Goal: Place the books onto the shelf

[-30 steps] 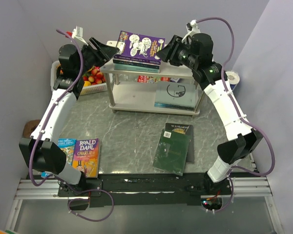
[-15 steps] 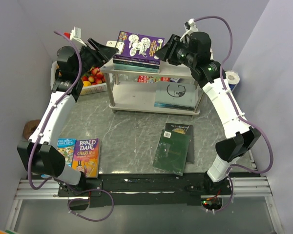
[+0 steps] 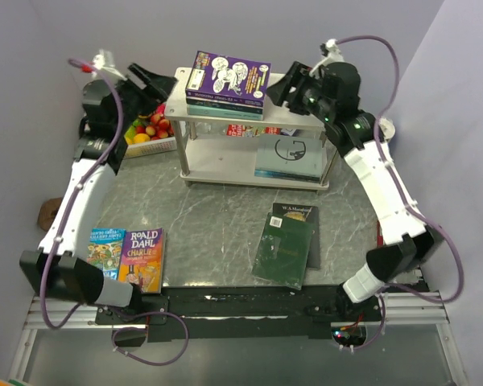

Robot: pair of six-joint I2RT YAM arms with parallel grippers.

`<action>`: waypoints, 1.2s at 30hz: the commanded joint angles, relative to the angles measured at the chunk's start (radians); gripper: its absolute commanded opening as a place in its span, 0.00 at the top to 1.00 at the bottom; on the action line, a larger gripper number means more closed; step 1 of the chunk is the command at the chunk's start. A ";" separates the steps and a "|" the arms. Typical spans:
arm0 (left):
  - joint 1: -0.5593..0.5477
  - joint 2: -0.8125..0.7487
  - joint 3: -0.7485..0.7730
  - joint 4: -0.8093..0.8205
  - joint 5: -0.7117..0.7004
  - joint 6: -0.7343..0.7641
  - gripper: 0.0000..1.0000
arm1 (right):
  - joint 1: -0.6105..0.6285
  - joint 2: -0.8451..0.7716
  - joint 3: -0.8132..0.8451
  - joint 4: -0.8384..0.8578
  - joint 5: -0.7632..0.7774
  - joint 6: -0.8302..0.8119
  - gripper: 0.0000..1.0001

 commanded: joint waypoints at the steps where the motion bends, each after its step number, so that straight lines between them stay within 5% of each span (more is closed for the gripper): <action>1: 0.030 -0.169 -0.031 -0.027 -0.242 0.021 0.19 | 0.012 -0.196 -0.081 0.114 0.045 -0.029 0.30; 7: 0.030 -0.304 -0.203 -0.069 -0.326 0.020 0.24 | 0.099 -0.377 -0.400 0.267 0.040 -0.061 0.53; 12: 0.013 -0.466 -0.459 -0.208 -0.464 0.007 0.22 | 0.306 -0.532 -0.778 0.359 0.170 -0.118 0.54; 19: 0.014 -0.582 -0.726 -0.414 -0.469 -0.101 0.01 | 0.497 -0.477 -1.106 0.463 0.108 -0.033 0.44; 24: 0.013 -0.583 -0.867 -0.432 -0.291 -0.146 0.04 | 0.509 -0.399 -1.213 0.554 0.053 0.061 0.36; 31: 0.004 -0.781 -1.103 -0.376 -0.239 -0.232 0.04 | 0.508 -0.561 -1.273 0.294 0.371 0.115 0.01; 36: -0.071 -0.884 -1.242 -0.099 -0.097 -0.365 0.04 | 0.427 -0.685 -1.336 0.044 0.555 0.340 0.01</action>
